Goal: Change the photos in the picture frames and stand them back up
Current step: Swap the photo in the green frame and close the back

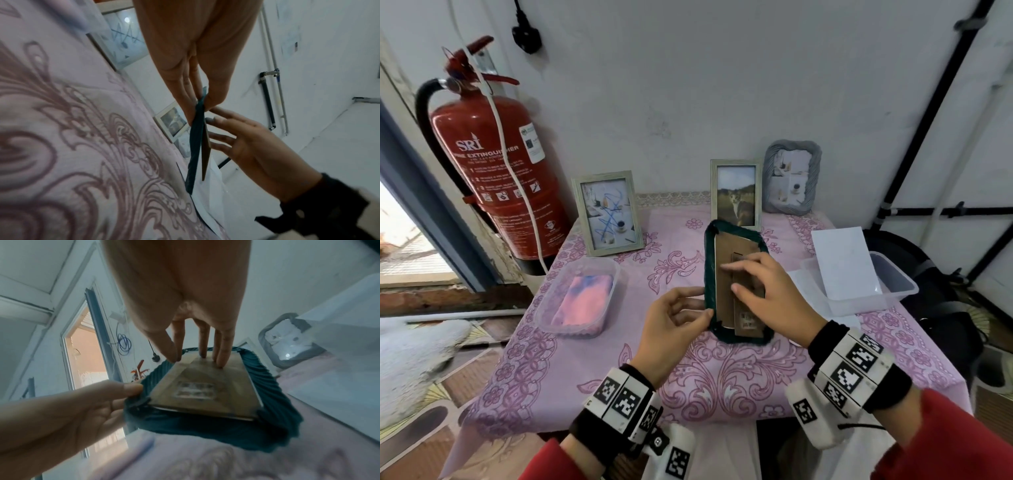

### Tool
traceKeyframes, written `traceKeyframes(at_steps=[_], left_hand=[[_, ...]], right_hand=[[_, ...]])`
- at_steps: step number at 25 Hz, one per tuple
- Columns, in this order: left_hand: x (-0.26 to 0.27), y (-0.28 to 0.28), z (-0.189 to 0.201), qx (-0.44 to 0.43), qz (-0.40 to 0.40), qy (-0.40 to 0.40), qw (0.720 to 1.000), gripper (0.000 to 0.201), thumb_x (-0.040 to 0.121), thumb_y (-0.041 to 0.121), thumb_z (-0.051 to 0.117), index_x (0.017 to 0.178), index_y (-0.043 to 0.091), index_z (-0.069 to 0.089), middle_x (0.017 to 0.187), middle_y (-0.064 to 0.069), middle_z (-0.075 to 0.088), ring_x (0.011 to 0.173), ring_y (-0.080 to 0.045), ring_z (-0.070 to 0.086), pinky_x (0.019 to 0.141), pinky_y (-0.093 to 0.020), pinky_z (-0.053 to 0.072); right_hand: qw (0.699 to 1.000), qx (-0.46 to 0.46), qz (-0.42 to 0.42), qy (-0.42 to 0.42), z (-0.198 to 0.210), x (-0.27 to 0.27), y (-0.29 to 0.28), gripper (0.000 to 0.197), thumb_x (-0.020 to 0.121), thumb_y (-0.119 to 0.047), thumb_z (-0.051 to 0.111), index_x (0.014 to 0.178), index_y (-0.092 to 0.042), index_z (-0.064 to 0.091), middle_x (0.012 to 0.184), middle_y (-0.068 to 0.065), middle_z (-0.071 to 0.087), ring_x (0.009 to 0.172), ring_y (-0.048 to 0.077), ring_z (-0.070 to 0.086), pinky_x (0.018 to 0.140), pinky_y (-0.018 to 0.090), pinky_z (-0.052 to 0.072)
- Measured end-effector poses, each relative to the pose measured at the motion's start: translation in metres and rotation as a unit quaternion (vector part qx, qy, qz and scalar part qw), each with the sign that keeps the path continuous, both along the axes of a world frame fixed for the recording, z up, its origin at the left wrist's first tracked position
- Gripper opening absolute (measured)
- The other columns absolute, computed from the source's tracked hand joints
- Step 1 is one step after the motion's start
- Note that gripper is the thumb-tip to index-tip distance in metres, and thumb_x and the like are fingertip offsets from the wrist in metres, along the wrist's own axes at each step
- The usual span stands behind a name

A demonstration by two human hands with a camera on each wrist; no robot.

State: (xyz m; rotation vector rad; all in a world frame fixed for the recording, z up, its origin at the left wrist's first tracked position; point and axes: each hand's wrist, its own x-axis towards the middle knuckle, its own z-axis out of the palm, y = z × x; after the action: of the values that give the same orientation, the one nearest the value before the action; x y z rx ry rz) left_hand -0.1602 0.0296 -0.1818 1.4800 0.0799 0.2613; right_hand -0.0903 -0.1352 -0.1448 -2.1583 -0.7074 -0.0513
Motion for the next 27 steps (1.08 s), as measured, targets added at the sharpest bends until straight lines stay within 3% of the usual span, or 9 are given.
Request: traceKeyframes(at_steps=[3,5,7,9,11,14,21,24,27], left_hand=[[0.003,-0.008,0.009,0.021,0.011,-0.050,0.998,0.031,0.078,-0.006,0.068,0.105,0.008,0.061,0.088,-0.011,0.068,0.068,-0.015,0.061,0.066,-0.017,0.054],[0.006,-0.012,0.015,0.044,0.015,-0.080,0.996,0.032,0.078,-0.005,0.068,0.105,0.011,0.062,0.088,-0.010,0.067,0.067,-0.015,0.060,0.062,-0.015,0.052],[0.009,-0.017,0.019,0.091,0.019,-0.107,0.990,0.031,0.077,-0.001,0.070,0.104,0.013,0.063,0.088,-0.003,0.070,0.072,-0.013,0.068,0.066,-0.019,0.054],[0.009,-0.021,0.021,0.132,0.020,-0.127,0.983,0.031,0.077,0.001,0.070,0.103,0.017,0.063,0.088,0.001,0.071,0.077,-0.013,0.070,0.070,-0.023,0.057],[0.008,-0.023,0.021,0.167,0.027,-0.143,0.975,0.031,0.078,0.003,0.071,0.101,0.023,0.063,0.089,0.005,0.070,0.080,-0.012,0.069,0.073,-0.027,0.058],[0.007,-0.025,0.020,0.195,0.033,-0.161,0.967,0.032,0.078,0.009,0.072,0.102,0.028,0.062,0.095,0.008,0.067,0.085,-0.010,0.067,0.076,-0.029,0.057],[0.013,-0.011,0.019,0.249,0.038,-0.142,0.957,0.036,0.086,0.028,0.064,0.120,0.034,0.054,0.114,0.017,0.058,0.108,0.003,0.054,0.084,-0.020,0.049],[0.024,0.003,0.017,0.224,0.079,-0.091,0.967,0.044,0.088,0.025,0.061,0.126,0.040,0.043,0.125,0.012,0.048,0.114,0.004,0.046,0.089,-0.019,0.044],[0.033,0.013,0.018,0.101,0.056,-0.040,0.992,0.048,0.091,0.018,0.057,0.130,0.038,0.037,0.128,0.001,0.050,0.115,-0.008,0.052,0.089,-0.023,0.049]], right_hand=[[0.997,0.075,-0.029,-0.020,0.016,0.001,0.009,0.031,0.090,-0.018,0.059,0.121,-0.021,0.060,0.118,0.003,0.050,0.116,0.012,0.048,0.102,0.020,0.035],[0.991,0.125,-0.042,-0.023,0.024,0.001,0.012,0.030,0.089,-0.023,0.060,0.119,-0.023,0.059,0.115,-0.001,0.054,0.113,0.012,0.052,0.097,0.022,0.041],[0.985,0.168,-0.044,-0.009,0.029,0.001,0.015,0.026,0.089,-0.027,0.060,0.115,-0.024,0.059,0.110,-0.005,0.061,0.108,0.010,0.057,0.090,0.024,0.048],[0.976,0.212,-0.049,0.007,0.031,0.002,0.016,0.020,0.087,-0.027,0.063,0.107,-0.025,0.060,0.102,-0.010,0.065,0.100,0.006,0.061,0.082,0.019,0.051],[0.970,0.237,-0.059,0.006,0.031,0.003,0.015,0.016,0.086,-0.023,0.065,0.100,-0.025,0.058,0.097,-0.015,0.064,0.097,0.006,0.063,0.081,0.018,0.052],[0.959,0.276,-0.056,0.019,0.031,0.005,0.014,0.014,0.087,-0.015,0.064,0.098,-0.018,0.056,0.098,-0.008,0.065,0.096,0.008,0.065,0.083,0.024,0.055],[0.933,0.350,-0.060,0.057,0.032,0.002,0.012,0.016,0.092,-0.008,0.054,0.107,-0.012,0.051,0.101,0.006,0.070,0.092,0.012,0.069,0.082,0.025,0.055],[0.925,0.365,-0.059,0.088,0.031,0.003,0.010,0.021,0.095,-0.007,0.048,0.116,-0.003,0.046,0.103,0.016,0.068,0.094,0.024,0.067,0.085,0.035,0.054],[0.914,0.380,-0.068,0.125,0.026,0.003,0.010,0.021,0.097,-0.009,0.045,0.117,-0.005,0.045,0.092,0.012,0.068,0.080,0.021,0.061,0.076,0.036,0.051]])
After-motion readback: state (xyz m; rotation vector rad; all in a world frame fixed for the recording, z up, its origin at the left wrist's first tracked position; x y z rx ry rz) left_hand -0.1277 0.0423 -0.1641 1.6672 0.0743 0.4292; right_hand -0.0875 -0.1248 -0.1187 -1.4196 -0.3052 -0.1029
